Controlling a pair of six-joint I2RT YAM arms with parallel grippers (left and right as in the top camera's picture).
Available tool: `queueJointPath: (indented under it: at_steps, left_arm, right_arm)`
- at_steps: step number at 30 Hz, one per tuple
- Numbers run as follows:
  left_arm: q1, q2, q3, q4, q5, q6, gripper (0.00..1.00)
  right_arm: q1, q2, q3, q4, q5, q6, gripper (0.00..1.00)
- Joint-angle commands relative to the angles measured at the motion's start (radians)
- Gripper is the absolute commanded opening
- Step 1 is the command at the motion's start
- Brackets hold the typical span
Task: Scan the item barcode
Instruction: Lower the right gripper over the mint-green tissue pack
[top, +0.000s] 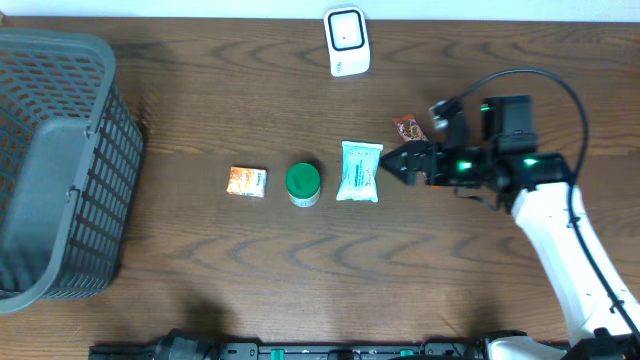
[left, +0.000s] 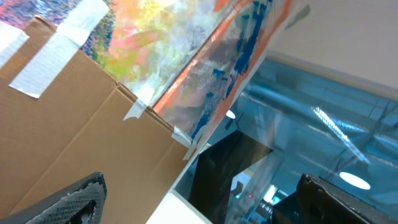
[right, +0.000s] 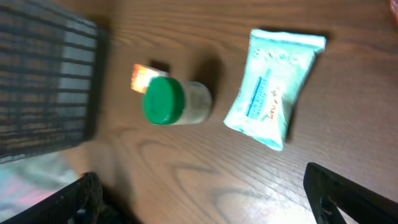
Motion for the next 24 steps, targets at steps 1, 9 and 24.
queueJointPath:
  at_steps: [1,9,24]
  left_arm:
    - [0.001,-0.027,0.002,0.003,-0.006,0.026,0.98]
    - [0.001,-0.038,0.002,0.004,-0.006,0.086,0.98]
    - [0.001,-0.038,-0.002,0.007,-0.006,0.092,0.98]
  right_arm:
    - [0.085,-0.002,0.016,0.004,0.25,0.147,0.99]
    - [0.199,-0.002,0.016,-0.011,0.433,0.302,0.99]
    - [0.116,0.206,0.016,0.072,0.117,0.214,0.97]
